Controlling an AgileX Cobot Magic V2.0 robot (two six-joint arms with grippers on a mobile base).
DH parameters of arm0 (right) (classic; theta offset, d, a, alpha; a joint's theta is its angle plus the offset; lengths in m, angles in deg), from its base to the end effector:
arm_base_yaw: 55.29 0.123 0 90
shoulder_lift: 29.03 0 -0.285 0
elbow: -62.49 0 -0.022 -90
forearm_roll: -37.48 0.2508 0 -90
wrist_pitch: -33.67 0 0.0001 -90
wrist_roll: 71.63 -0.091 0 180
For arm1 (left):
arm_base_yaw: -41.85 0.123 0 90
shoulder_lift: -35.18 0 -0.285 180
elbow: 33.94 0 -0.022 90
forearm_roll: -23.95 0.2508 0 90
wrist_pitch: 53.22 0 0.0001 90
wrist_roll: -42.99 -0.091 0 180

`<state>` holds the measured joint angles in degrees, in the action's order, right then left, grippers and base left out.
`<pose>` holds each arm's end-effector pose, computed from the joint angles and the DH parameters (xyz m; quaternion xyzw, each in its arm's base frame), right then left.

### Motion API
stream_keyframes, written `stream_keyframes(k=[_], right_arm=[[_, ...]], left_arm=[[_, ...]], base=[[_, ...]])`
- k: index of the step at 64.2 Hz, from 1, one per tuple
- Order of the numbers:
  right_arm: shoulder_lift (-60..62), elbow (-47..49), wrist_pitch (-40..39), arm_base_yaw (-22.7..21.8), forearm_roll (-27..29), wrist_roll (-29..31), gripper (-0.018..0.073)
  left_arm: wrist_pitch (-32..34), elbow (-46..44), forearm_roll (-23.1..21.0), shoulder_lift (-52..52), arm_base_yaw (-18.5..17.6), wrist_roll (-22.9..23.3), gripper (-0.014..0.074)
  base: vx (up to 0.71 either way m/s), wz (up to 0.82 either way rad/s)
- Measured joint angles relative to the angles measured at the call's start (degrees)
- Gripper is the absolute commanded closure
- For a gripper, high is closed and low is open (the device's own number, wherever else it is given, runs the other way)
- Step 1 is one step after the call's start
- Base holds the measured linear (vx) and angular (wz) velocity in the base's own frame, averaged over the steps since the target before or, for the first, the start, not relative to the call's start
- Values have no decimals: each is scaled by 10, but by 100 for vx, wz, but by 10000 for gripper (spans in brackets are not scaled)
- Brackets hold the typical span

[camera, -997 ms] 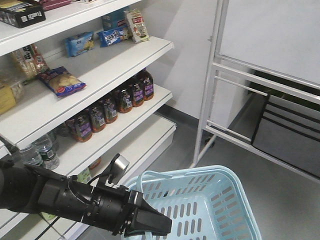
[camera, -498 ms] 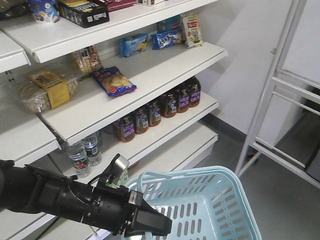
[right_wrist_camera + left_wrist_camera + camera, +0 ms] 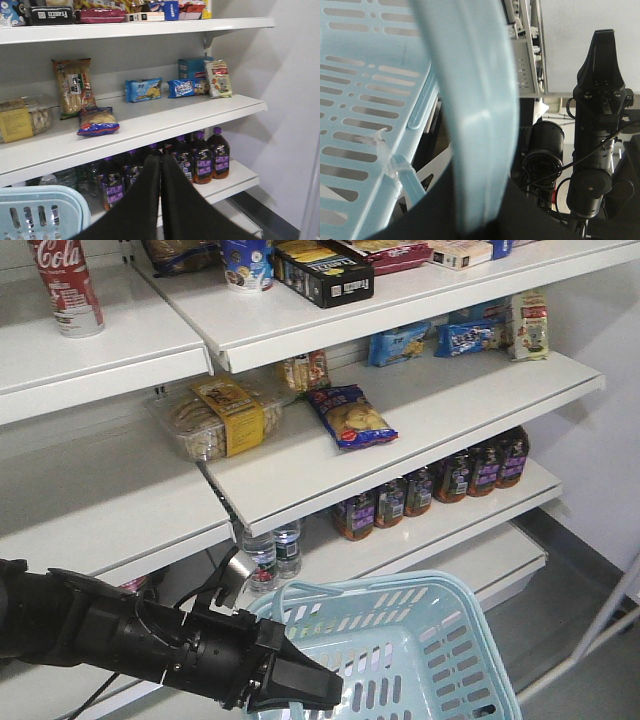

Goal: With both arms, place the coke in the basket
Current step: 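Turn the base toward the shelves with the red Coca-Cola bottle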

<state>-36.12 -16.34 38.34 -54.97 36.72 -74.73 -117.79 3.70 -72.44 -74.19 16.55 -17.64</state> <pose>0.0568 0.0002 0.1969 0.0129 0.7106 0.0160 0.7033 0.2168 -0.1929 0.1658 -0.0777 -0.8042 0.5893 0.0027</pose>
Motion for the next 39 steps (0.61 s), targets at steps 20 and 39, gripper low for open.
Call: stream_keyframes(k=[20,39], right_arm=[[0,0,0,0,0,0,568],[0,0,0,0,0,0,568]], left_arm=[[0,0,0,0,0,0,603],[0,0,0,0,0,0,603]], base=[[7,30],[5,32]])
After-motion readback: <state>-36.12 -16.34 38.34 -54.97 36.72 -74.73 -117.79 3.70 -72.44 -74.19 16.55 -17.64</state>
